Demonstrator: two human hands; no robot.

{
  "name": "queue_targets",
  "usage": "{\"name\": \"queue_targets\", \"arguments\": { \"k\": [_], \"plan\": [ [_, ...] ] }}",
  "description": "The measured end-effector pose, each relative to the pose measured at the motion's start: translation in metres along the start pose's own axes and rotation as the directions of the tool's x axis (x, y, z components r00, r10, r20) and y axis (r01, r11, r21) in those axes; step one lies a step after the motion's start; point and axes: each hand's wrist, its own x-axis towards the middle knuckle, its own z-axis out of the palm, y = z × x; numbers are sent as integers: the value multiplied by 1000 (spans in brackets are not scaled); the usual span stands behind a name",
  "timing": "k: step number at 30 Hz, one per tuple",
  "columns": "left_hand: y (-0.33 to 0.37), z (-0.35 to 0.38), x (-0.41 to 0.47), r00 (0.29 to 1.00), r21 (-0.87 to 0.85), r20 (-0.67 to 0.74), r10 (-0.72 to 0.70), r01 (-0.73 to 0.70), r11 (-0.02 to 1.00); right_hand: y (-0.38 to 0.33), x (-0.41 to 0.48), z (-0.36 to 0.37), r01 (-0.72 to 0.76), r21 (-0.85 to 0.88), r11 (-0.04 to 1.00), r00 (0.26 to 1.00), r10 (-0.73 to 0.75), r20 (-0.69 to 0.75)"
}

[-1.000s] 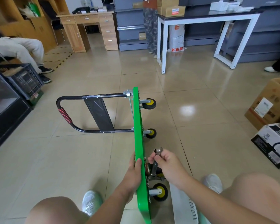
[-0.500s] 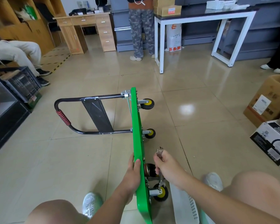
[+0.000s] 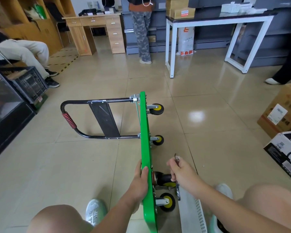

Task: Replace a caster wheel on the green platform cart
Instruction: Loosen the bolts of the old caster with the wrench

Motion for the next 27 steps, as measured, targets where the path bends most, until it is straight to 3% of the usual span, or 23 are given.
{"name": "queue_targets", "arguments": {
  "k": [3, 6, 9, 11, 13, 15, 20, 27],
  "plan": [
    [-1, 0, 0, 1000, -4, 6, -9, 9, 1000, 4, -2, -7, 60, -265, 962, 994, -32, 108],
    [-1, 0, 0, 1000, -5, 4, -11, 11, 1000, 1, -1, -16, 136, -378, 916, 990, -113, 81],
    [-1, 0, 1, 1000, -1, -2, 3, -3, 1000, -4, 0, -27, 65, -280, 958, 995, -82, -51],
    [-2, -1, 1, 1000, -2, -1, 2, -2, 1000, -2, 2, -34, -57, -34, 998, 982, 49, -185],
    [-1, 0, 0, 1000, 0, 0, -6, 6, 1000, 4, 6, -42, -115, 328, 938, 961, 188, -201],
    [0, 0, -1, 1000, 4, 1, -7, 7, 1000, 10, 7, -47, -136, 521, 842, 958, 247, -149],
    [1, 1, -1, 1000, 19, -10, -8, 8, 1000, 7, -3, -37, -137, 407, 903, 984, 173, -51],
    [1, 1, -2, 1000, 14, -5, -12, 12, 1000, -11, 2, -7, -18, 218, 976, 998, 30, -54]
  ]
}}
